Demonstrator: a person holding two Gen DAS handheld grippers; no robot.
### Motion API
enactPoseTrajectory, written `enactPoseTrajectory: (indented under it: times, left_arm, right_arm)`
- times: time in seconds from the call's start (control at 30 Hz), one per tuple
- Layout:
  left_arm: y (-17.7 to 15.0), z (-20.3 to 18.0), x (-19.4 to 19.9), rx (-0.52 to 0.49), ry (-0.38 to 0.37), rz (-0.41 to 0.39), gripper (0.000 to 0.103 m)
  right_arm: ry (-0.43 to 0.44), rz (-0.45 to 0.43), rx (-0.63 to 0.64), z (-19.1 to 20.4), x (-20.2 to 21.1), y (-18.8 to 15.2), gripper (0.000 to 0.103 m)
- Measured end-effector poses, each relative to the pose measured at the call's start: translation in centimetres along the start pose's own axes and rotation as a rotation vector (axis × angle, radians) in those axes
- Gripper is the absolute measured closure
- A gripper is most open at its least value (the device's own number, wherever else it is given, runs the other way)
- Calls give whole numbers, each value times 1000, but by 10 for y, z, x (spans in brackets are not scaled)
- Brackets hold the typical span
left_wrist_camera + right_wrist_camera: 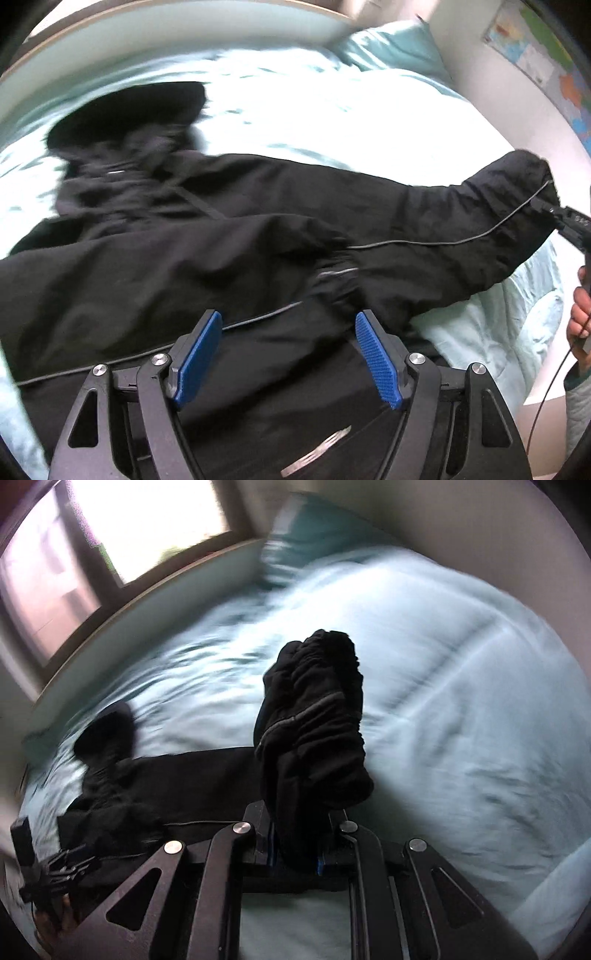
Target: Fold large clothes
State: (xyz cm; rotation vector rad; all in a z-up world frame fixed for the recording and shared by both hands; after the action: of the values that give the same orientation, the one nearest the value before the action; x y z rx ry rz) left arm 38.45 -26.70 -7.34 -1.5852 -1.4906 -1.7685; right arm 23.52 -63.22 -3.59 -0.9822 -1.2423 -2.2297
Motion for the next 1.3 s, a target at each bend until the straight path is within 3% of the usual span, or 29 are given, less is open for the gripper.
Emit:
enactPoseTrajectory:
  times: [0.2, 0.47, 0.63, 0.73, 0.83, 0.9, 1.03, 1.17, 1.23, 1.3]
  left_arm:
    - [-29, 80, 59, 102, 63, -54, 27]
    - [-82, 172, 122, 211, 146, -91, 27]
    - [-118, 218, 134, 279, 178, -83, 27]
    - [-143, 243, 138, 315, 197, -64, 27]
    - [-164, 262, 142, 344, 214, -45, 27]
    - [-175, 270, 142, 358, 223, -31, 27]
    - [-187, 278, 143, 389, 223, -17, 27]
    - [-177, 277, 152, 424, 198, -52, 27]
    - [-164, 270, 157, 430, 172, -80, 27]
    - [-149, 264, 160, 426, 143, -99, 27]
  right_arm:
    - [123, 18, 173, 152, -19, -4, 86]
    - [180, 57, 422, 341, -53, -54, 86]
    - [221, 156, 542, 457, -100, -109, 86]
    - [190, 241, 614, 505, -143, -154, 86]
    - [105, 335, 678, 533, -199, -201, 84]
    - [27, 410, 724, 538, -243, -239, 77]
    - [-57, 376, 863, 542, -251, -266, 69]
    - [208, 444, 808, 533, -200, -243, 43]
    - [279, 416, 768, 515, -170, -223, 42]
    - [276, 391, 729, 491, -150, -205, 42]
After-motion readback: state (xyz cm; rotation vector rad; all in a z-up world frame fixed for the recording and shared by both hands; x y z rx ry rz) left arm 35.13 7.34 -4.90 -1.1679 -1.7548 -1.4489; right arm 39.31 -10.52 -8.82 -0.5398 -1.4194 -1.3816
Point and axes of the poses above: each gripper's, at about its wrist camera, not at the fingertips, and x roughly against the way its jaws point, z to its left, y to its top, the point moved 1 cm from there along -x, roughly the way its jaws point, and after that the axes turned 5 degrees about y, right-handed, at the moved point
